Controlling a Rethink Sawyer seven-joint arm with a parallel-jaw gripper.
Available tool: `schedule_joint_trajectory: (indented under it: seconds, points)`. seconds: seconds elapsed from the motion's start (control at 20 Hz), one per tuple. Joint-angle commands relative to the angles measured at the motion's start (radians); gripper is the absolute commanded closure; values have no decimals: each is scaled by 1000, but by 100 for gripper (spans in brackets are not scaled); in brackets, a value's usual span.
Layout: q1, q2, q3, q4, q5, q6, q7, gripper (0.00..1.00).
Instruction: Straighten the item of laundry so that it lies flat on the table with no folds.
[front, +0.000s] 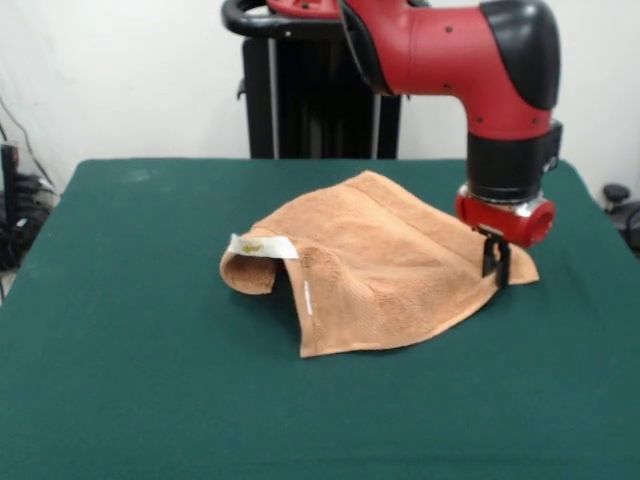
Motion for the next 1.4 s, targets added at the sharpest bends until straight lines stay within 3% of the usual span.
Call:
schedule_joint_trajectory:
  seconds: [0.05,0.55,1.4]
  points:
    - [33,160,281,3,54,-8,239,100]
    - [73,154,294,-13,83,-5,243,100]
    - [67,154,372,-2,103,-24,248,100]
